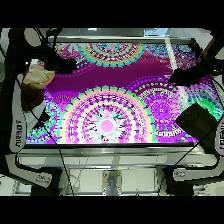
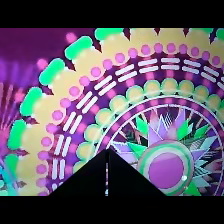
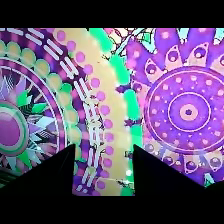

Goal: Fold the shirts.

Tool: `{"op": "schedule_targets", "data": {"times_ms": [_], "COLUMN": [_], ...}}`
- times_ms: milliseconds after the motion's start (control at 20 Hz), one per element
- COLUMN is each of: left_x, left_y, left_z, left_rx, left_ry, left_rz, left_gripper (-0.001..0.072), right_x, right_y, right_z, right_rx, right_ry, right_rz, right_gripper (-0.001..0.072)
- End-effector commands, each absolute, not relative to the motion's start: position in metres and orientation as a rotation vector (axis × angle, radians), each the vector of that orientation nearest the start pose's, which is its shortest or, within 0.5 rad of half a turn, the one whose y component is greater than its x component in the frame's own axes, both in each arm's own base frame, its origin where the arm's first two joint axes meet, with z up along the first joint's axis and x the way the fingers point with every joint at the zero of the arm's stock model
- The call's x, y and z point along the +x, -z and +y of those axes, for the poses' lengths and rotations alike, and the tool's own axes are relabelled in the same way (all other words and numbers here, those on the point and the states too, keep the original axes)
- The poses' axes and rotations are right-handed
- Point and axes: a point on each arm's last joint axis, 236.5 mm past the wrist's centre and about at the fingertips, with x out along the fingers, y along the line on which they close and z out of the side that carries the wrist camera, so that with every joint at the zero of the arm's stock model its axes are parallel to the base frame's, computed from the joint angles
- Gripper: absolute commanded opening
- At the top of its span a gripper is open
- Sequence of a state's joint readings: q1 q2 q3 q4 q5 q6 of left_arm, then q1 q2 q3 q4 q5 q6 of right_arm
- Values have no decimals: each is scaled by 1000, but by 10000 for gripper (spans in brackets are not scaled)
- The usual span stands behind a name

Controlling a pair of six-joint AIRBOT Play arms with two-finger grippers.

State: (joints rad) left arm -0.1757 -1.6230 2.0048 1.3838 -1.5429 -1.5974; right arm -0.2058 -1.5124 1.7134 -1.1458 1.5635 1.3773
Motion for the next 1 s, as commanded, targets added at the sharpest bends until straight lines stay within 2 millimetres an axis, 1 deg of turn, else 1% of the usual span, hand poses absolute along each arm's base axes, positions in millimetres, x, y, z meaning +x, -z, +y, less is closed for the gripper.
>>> {"op": "schedule_targets", "data": {"times_ms": [0, 50, 100, 150, 200, 250, 300, 350, 400, 450, 500, 600, 700, 800, 950], "left_x": [463, 465, 466, 469, 475, 480, 486, 489, 490, 486, 481, 463, 448, 433, 410], "left_y": [-140, -140, -139, -137, -136, -140, -148, -153, -153, -151, -149, -143, -143, -142, -141], "left_z": [-126, -124, -118, -102, -74, -37, 3, 34, 58, 87, 114, 170, 216, 251, 293], "left_rx": [-23, 5, 56, 142, 234, 317, 334, 304, 264, 208, 146, 19, -115, -247, -387], "left_ry": [303, 311, 311, 280, 191, 47, -121, -228, -281, -349, -418, -562, -683, -777, -876], "left_rz": [1163, 1156, 1149, 1142, 1139, 1133, 1110, 1091, 1086, 1093, 1094, 1101, 1062, 1019, 972], "left_gripper": [11, 10, 11, 11, 12, 30, 142, 355, 543, 627, 625, 625, 625, 625, 625], "right_x": [427, 427, 427, 427, 427, 427, 427, 427, 427, 427, 427, 427, 438, 450, 460], "right_y": [-103, -103, -103, -103, -103, -103, -103, -103, -103, -101, -99, -96, -97, -100, -104], "right_z": [11, 11, 11, 11, 11, 11, 11, 11, 11, 8, 1, -8, -18, -24, -24], "right_rx": [260, 260, 260, 260, 260, 260, 260, 260, 257, 171, 62, -21, -136, -163, -161], "right_ry": [-307, -307, -307, -307, -307, -307, -307, -307, -309, -349, -392, -400, -414, -388, -374], "right_rz": [1266, 1266, 1266, 1266, 1266, 1266, 1266, 1267, 1266, 1256, 1240, 1237, 1181, 1135, 1091], "right_gripper": [406, 406, 406, 406, 406, 406, 406, 406, 406, 406, 406, 406, 406, 406, 406]}}
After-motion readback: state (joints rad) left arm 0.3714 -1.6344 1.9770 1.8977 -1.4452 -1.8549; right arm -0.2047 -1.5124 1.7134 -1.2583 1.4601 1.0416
